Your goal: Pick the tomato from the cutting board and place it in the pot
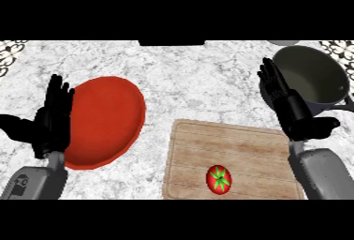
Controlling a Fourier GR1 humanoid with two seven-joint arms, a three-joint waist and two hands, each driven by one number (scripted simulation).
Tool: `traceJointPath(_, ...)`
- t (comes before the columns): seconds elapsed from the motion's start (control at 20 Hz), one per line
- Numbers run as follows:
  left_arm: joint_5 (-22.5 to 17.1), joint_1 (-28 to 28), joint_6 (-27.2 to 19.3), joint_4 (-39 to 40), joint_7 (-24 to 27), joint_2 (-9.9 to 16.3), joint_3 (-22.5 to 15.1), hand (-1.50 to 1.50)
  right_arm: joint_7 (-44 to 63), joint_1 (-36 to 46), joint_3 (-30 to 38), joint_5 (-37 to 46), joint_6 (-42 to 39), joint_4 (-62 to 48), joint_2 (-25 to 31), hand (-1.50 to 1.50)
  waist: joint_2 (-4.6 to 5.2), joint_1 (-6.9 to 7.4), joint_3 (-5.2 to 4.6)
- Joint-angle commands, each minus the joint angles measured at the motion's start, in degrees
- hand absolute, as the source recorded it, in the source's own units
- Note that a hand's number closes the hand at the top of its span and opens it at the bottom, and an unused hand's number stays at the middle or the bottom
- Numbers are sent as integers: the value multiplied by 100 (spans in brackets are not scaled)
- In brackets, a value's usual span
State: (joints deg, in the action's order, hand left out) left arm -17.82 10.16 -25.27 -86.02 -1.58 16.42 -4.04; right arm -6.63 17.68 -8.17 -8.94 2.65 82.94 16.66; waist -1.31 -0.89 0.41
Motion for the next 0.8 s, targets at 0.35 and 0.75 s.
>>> traceJointPath(0.35,852,-915,595,387,-325,1250,-356,0,428,-732,-185,2111,402,436,1947,-150,9,-176,-72)
traceJointPath(0.75,809,-1475,1002,-74,-194,1415,-250,0,-800,-3712,-499,2249,1091,2891,1516,-150,85,-36,-44)
